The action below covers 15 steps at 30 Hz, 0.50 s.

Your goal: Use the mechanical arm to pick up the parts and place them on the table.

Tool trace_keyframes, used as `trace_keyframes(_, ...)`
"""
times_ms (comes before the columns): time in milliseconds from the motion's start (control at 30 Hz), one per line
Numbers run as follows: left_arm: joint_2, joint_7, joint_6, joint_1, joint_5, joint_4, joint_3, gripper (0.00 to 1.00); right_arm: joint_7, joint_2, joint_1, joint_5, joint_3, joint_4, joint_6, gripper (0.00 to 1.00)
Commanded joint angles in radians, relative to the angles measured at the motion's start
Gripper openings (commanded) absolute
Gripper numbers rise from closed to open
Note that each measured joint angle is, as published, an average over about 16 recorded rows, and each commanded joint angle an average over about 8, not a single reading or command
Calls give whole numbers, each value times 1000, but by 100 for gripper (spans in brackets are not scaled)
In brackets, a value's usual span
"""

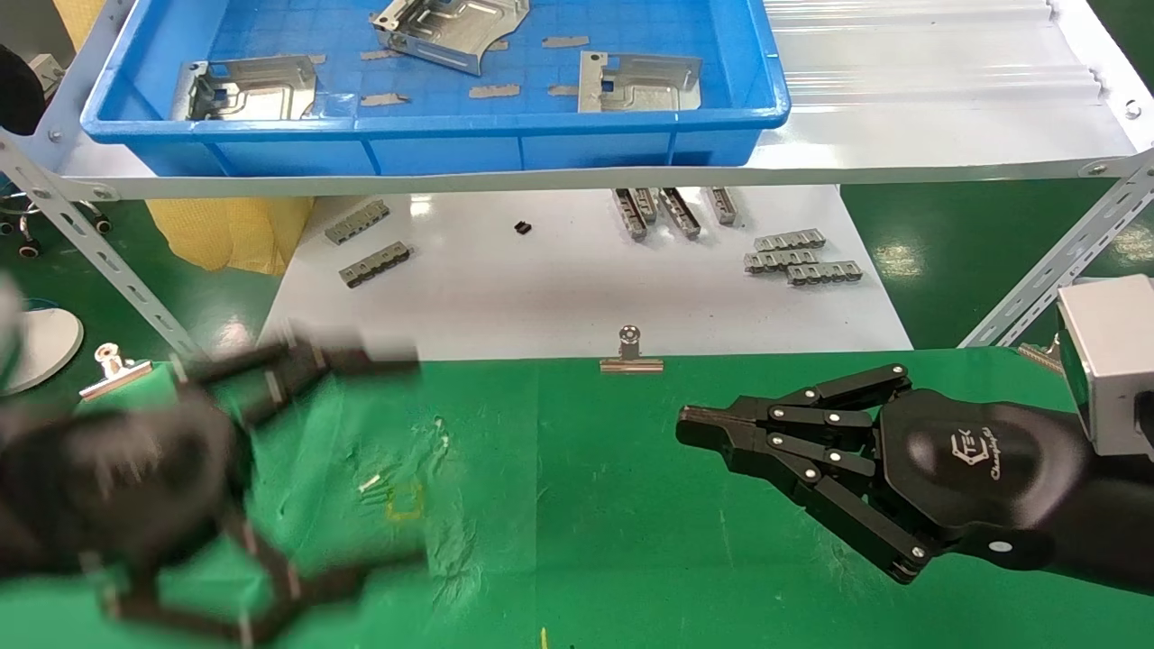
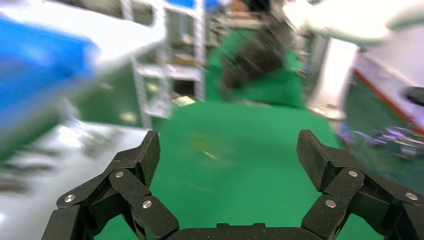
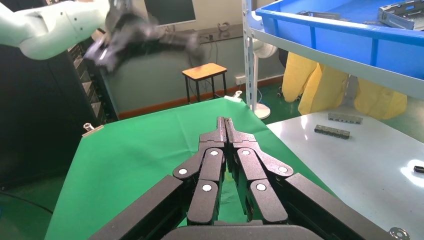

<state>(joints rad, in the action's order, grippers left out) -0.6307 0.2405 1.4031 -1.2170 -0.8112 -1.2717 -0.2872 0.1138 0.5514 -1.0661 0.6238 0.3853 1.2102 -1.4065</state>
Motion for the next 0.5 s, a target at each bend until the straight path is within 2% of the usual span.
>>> trace_keyframes(33, 5, 18, -29, -34, -10, -8, 7, 100, 0, 0, 0, 0, 0, 0, 0, 0)
trace_keyframes(133, -42, 60, -108, -162, -116, 37, -28, 100, 0, 0, 0, 0, 0, 0, 0, 0)
trace_keyframes(267, -148, 104, -184, -351, -284, 166, -105, 100, 0, 0, 0, 0, 0, 0, 0, 0)
trace_keyframes(500, -391, 105, -304, -642, -556, 565, -247, 100, 0, 0, 0, 0, 0, 0, 0, 0)
